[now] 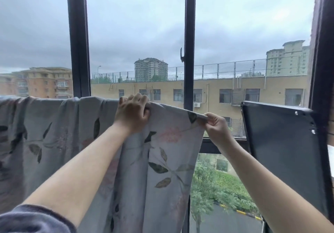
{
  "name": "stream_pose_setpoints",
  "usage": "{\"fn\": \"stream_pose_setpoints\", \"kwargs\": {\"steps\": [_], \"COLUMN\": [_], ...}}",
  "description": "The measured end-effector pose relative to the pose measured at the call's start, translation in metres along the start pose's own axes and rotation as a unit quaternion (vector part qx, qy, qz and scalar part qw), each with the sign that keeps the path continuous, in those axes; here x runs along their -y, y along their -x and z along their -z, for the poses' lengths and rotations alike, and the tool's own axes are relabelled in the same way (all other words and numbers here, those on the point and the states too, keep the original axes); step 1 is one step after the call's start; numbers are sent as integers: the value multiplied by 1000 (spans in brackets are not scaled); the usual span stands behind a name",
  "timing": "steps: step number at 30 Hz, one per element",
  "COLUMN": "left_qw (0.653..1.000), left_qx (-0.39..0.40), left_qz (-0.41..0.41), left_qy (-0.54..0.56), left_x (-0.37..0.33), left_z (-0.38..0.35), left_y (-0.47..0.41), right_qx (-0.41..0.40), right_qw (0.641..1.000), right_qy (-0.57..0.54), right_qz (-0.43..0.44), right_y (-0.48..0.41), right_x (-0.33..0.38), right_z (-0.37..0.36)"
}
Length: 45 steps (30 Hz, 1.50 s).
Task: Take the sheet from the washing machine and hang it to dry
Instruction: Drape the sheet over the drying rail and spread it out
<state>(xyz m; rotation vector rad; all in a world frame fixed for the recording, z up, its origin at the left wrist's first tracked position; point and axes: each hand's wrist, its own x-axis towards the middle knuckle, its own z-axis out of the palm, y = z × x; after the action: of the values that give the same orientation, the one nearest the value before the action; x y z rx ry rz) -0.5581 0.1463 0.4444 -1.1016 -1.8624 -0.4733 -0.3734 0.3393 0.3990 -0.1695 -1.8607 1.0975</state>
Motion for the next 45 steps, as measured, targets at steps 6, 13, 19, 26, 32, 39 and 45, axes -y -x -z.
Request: {"fn": "stream_pose_setpoints", "kwargs": {"steps": [6,13,19,26,32,39,45], "left_qw": [999,998,994,998,990,984,988], "left_qx": [-5,-21,-65,-43,-87,-87,-71], "left_qz": [25,61,84,39,-43,-31,-19], "left_qy": [19,5,4,24,105,154,139], "left_x": [26,73,71,32,18,29,38], "left_z": [10,7,-1,-9,-16,-7,2], "left_y": [-3,6,3,-9,-16,-27,-29], "right_qx": [-143,-299,-301,-192,-37,104,55], "right_qw": [988,953,953,979,986,986,972], "right_qy": [-26,-42,-16,11,159,131,205], "right_qz": [56,24,-39,-73,-36,16,103], "right_y": [-44,-46,-15,6,5,-8,-24], "right_x": [25,4,-42,-59,-52,-15,-4], "right_z": [19,47,59,48,24,-42,-79]}}
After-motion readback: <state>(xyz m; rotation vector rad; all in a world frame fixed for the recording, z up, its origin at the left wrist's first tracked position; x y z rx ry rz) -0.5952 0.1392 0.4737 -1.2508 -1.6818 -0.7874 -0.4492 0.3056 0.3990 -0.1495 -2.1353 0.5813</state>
